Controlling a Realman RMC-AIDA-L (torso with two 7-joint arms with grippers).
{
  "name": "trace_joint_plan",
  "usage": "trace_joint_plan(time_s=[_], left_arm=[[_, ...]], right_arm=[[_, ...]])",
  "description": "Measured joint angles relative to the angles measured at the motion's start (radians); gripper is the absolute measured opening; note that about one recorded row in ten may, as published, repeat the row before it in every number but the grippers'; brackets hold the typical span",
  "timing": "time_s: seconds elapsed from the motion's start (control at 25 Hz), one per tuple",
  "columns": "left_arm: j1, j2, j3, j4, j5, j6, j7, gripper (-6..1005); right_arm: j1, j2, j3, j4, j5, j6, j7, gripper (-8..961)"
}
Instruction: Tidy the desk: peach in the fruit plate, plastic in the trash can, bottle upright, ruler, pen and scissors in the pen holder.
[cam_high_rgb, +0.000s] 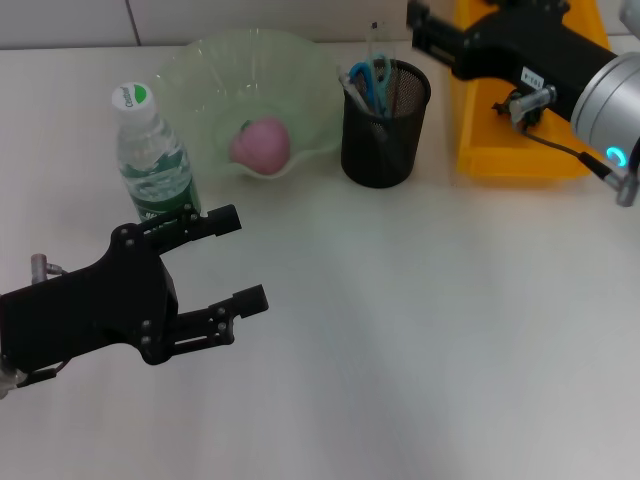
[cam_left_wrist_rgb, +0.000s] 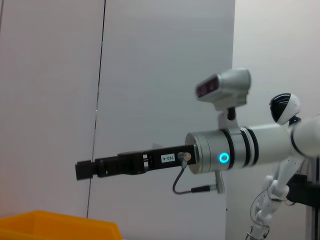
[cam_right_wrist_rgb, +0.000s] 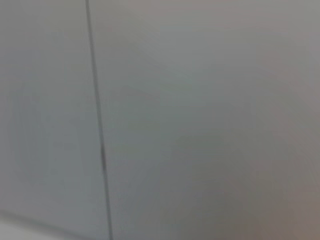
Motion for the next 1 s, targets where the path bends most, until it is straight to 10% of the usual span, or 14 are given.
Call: trace_joint_plan(time_s=[0.12, 0.24, 0.28, 0.32, 0.36, 0.52, 0.72, 1.0], left_arm=[[0.001, -0.001, 0.000, 0.000, 0.001, -0.002, 0.000, 809], [0.001, -0.001, 0.000, 0.000, 0.001, -0.003, 0.000, 809], [0.001, -0.001, 0.000, 0.000, 0.001, -0.003, 0.000, 809], [0.000, -0.001, 0.000, 0.000, 0.001, -0.003, 0.000, 809], [0.000, -0.001, 0.000, 0.000, 0.001, -0.003, 0.000, 809], [-0.003, 0.000, 0.002, 0.000, 0.002, -0.006, 0.000, 809], [-0.004, 0.005, 0.005, 0.000, 0.012, -0.003, -0.005, 809], [-0.016, 0.013, 0.016, 0.000, 0.034, 0.001, -0.016, 809]], right_arm=[[0.039, -0.044, 0.097, -0.111, 0.198, -0.315, -0.168, 782], [0.034, -0.035, 0.190, -0.129, 0.429, -0.479, -0.386, 780], [0.028, -0.023, 0.244, -0.123, 0.547, -0.566, -0.501, 780], [0.018, 0.039, 0.409, -0.055, 0.845, -0.825, -0.803, 779], [0.018, 0.039, 0.409, -0.055, 0.845, -0.825, -0.803, 778], [0.052, 0.155, 0.772, 0.204, 1.174, -1.358, -1.222, 776], [0.131, 0.113, 0.943, 0.676, 1.139, -1.669, -1.572, 776], [0.148, 0.108, 0.982, 0.828, 0.944, -1.689, -1.668, 776]])
